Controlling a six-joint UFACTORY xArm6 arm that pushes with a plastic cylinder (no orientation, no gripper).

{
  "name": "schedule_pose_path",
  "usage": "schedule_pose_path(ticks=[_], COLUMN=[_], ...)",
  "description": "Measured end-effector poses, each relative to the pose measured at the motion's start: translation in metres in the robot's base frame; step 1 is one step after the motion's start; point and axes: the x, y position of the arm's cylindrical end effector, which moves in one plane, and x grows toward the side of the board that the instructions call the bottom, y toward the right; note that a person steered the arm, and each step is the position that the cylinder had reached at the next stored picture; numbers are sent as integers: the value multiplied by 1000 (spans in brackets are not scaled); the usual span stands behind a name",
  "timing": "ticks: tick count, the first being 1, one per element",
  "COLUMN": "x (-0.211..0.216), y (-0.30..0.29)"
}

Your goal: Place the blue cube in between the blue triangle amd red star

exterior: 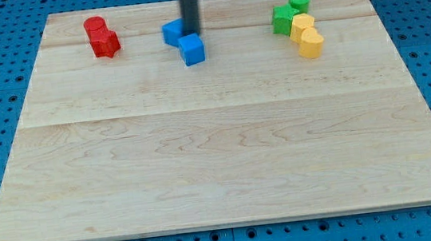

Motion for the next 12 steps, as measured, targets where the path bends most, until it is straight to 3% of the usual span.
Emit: schedule_pose_path(ticks=[1,3,4,6,8,9,11,12], x=[-1,0,11,28,79,78,133,131], y=[-37,77,90,-14,3,-50,-62,-93])
